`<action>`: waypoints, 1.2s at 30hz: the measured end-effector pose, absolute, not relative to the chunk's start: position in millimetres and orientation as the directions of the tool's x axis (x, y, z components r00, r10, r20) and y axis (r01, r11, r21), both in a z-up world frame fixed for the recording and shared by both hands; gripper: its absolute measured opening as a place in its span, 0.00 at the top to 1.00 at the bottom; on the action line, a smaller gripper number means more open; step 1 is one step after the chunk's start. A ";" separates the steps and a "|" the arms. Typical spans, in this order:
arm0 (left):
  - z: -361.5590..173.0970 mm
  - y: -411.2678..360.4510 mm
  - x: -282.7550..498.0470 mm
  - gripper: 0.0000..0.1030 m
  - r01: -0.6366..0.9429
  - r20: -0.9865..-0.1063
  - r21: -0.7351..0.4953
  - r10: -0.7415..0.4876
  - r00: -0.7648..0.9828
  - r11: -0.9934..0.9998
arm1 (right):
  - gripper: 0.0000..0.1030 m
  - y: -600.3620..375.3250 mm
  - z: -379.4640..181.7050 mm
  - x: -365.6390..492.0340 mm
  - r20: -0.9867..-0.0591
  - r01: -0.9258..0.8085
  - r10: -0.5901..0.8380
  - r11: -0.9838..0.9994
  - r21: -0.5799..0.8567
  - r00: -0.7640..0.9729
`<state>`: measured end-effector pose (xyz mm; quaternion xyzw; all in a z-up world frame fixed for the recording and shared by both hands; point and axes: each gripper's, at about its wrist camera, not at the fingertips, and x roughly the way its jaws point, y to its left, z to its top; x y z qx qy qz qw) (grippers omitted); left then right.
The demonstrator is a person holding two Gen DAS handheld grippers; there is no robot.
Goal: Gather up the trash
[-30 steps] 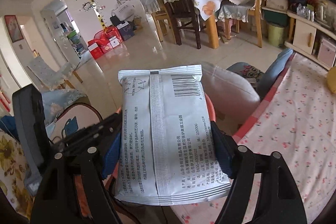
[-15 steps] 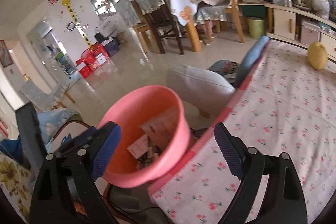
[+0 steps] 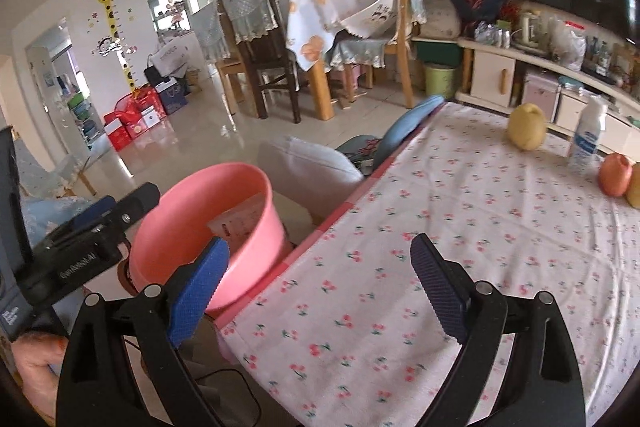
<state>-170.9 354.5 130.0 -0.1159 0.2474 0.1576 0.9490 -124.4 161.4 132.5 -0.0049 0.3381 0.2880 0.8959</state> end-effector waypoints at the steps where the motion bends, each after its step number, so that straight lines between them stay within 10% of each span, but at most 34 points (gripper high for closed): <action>1: 132.2 350.1 -172.0 0.04 -0.347 -0.500 -0.141 0.236 0.833 0.927 | 0.11 155.6 133.6 -127.2 -0.606 -0.511 0.505 0.840 0.181 0.615; 36: 203.2 135.5 -219.3 0.04 0.046 -0.344 -0.021 -0.050 0.938 0.999 | 0.07 -40.2 179.9 -248.9 -0.375 -0.124 0.127 0.992 0.032 0.918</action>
